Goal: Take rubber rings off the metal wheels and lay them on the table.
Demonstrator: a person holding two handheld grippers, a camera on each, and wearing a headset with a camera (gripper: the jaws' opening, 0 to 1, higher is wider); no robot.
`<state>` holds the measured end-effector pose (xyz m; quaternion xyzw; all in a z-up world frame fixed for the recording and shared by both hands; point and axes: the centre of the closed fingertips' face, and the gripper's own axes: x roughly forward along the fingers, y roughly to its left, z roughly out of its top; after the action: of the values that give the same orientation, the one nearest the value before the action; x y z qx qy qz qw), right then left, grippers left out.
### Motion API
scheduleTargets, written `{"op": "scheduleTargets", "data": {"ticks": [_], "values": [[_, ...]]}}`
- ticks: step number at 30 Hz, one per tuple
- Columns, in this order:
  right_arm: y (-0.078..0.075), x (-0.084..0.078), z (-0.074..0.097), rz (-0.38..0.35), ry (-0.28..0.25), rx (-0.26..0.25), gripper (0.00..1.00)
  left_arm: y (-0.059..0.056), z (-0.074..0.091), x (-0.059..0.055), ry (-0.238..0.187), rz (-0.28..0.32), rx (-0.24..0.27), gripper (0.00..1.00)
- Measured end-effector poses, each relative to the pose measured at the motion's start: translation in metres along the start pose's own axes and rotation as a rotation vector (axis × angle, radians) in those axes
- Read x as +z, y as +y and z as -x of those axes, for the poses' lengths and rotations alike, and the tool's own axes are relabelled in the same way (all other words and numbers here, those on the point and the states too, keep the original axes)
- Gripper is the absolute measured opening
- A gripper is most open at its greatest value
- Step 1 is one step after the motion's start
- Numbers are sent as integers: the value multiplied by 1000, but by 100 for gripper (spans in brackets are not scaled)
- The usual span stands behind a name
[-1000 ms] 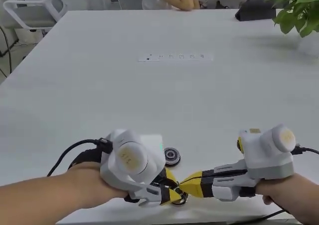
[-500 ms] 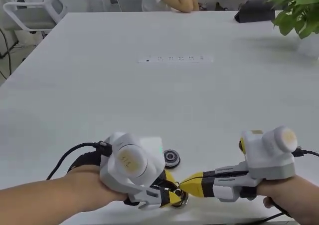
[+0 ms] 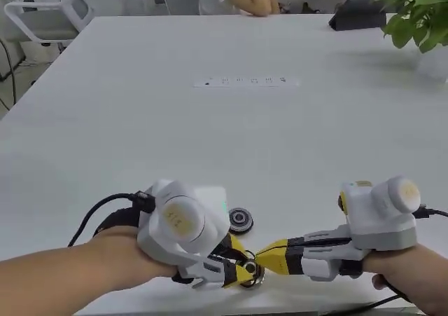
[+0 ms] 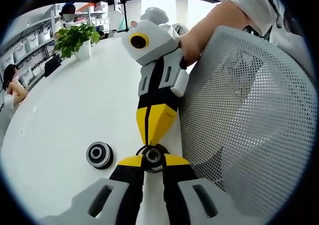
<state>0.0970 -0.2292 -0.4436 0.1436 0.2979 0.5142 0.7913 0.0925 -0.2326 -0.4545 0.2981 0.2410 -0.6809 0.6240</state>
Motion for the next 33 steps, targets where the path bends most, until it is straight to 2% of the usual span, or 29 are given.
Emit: {"op": "scheduleTargets", "data": {"ticks": [14,33], "values": [[2,6,2,-4,-22,11,0,1,19,11,-54,24,5,21],[4,19,0,3,-33,27,0,12,54,1,-103,85,72,35]]}}
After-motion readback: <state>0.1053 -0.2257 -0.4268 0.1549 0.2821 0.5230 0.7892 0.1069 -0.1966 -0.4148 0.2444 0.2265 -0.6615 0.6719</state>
